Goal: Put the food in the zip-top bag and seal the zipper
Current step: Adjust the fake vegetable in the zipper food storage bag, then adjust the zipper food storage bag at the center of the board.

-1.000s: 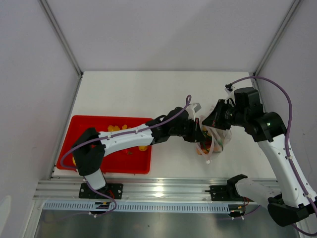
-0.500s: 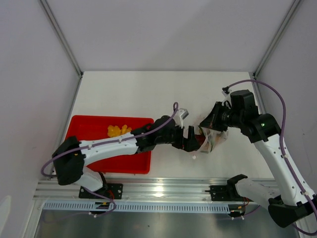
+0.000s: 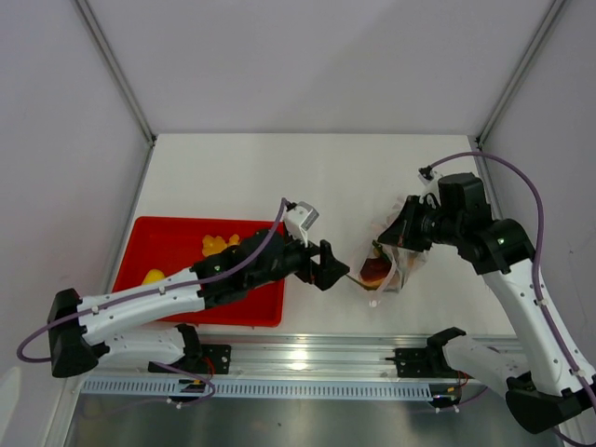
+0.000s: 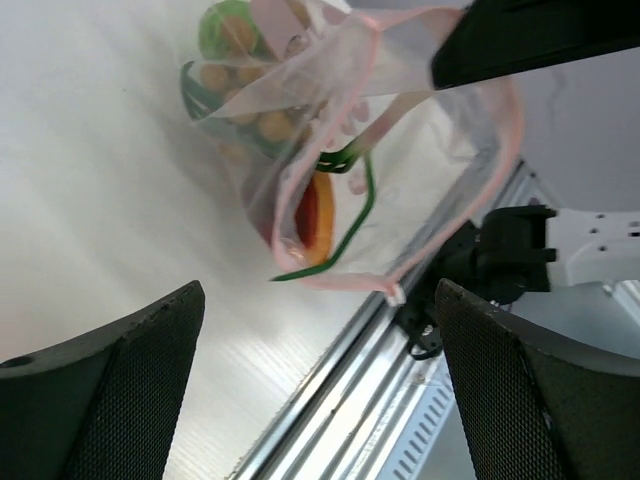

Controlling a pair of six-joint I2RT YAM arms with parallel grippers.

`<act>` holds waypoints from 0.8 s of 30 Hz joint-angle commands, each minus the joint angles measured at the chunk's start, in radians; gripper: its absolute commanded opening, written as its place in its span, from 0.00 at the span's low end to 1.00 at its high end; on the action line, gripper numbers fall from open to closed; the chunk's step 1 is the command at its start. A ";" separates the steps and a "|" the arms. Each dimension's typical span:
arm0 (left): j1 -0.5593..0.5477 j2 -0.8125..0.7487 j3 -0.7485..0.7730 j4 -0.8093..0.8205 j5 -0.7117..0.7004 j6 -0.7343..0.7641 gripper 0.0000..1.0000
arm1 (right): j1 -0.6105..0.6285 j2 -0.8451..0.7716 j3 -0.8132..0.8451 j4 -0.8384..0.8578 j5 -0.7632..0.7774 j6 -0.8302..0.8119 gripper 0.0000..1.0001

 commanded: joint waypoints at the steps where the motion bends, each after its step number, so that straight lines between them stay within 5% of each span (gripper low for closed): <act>1: 0.006 0.046 -0.002 -0.029 -0.070 0.070 0.97 | 0.000 -0.032 0.029 -0.006 -0.031 -0.023 0.00; 5: 0.083 0.093 -0.069 0.075 0.109 0.047 0.95 | 0.000 -0.039 0.037 -0.030 -0.033 -0.034 0.00; 7: 0.143 0.116 -0.098 0.215 0.294 0.030 0.87 | 0.000 -0.045 0.036 -0.037 -0.031 -0.037 0.00; 10: 0.151 0.149 -0.098 0.304 0.390 0.045 0.77 | 0.000 -0.049 0.034 -0.046 -0.031 -0.039 0.00; 24: 0.138 0.313 -0.061 0.512 0.542 -0.048 0.62 | 0.002 -0.035 0.040 -0.034 -0.031 -0.033 0.00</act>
